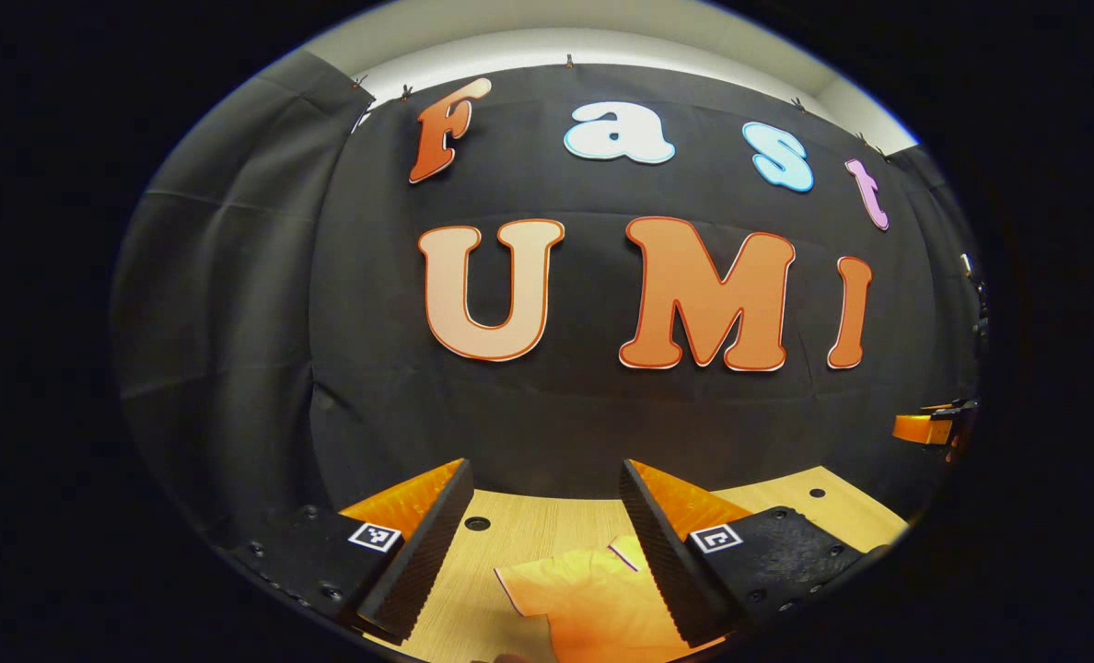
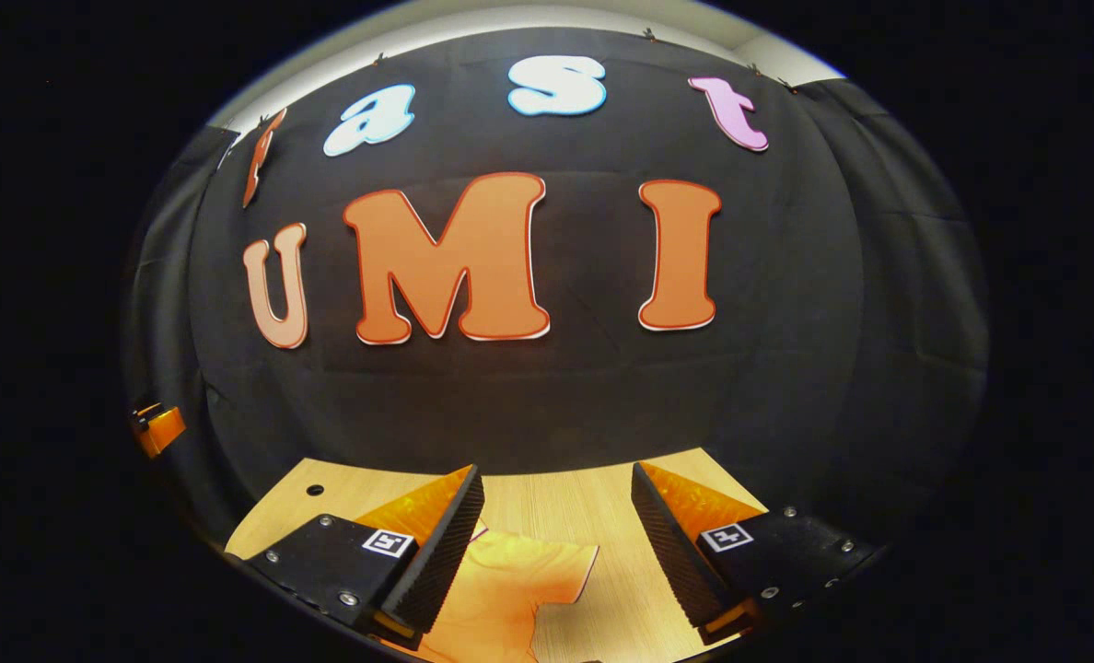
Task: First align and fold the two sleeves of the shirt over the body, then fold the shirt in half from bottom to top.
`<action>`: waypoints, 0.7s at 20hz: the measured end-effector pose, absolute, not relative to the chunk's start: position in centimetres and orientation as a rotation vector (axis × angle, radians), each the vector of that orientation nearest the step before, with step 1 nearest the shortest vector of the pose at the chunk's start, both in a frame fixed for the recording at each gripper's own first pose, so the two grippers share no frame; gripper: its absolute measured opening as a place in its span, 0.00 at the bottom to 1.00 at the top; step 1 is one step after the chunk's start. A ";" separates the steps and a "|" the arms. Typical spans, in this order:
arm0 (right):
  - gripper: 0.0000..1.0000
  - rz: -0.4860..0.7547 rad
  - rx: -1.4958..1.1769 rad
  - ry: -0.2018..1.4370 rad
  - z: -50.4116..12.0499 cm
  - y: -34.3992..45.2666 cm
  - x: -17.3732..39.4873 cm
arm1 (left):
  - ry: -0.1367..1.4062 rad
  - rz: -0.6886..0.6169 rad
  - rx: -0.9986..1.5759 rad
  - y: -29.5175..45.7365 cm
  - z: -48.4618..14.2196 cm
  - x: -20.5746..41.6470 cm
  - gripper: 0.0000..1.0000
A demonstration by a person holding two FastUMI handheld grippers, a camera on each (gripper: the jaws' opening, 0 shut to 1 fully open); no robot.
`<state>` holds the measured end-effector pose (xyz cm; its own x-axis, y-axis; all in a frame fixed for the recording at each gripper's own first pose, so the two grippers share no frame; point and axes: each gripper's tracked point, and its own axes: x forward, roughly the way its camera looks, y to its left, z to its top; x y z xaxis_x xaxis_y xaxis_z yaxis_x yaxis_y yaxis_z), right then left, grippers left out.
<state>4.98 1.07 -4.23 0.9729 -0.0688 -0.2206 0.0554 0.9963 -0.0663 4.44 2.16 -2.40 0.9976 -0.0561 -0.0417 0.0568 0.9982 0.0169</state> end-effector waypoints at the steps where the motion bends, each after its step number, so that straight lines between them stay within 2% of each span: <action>1: 1.00 -0.068 -0.064 0.259 -5.0 1.0 5.6 | 0.049 -0.056 0.018 2.3 -2.7 4.5 0.98; 2: 0.98 -0.065 -0.064 0.292 -5.8 0.9 6.2 | 0.053 -0.055 0.018 2.5 -2.9 4.5 0.98; 9: 0.98 -0.126 -0.102 0.532 -12.3 -1.7 10.7 | 0.103 -0.022 0.022 4.8 -5.0 4.8 0.98; 14: 0.98 -0.121 -0.039 0.807 -20.6 -2.7 13.1 | 0.140 0.017 0.022 7.3 -6.5 5.5 0.98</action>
<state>13.09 -2.66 -20.63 0.6855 -0.1227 -0.7176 0.0933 0.9924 -0.0806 5.52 7.32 -6.52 0.9900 0.0182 -0.1396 -0.0152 0.9996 0.0231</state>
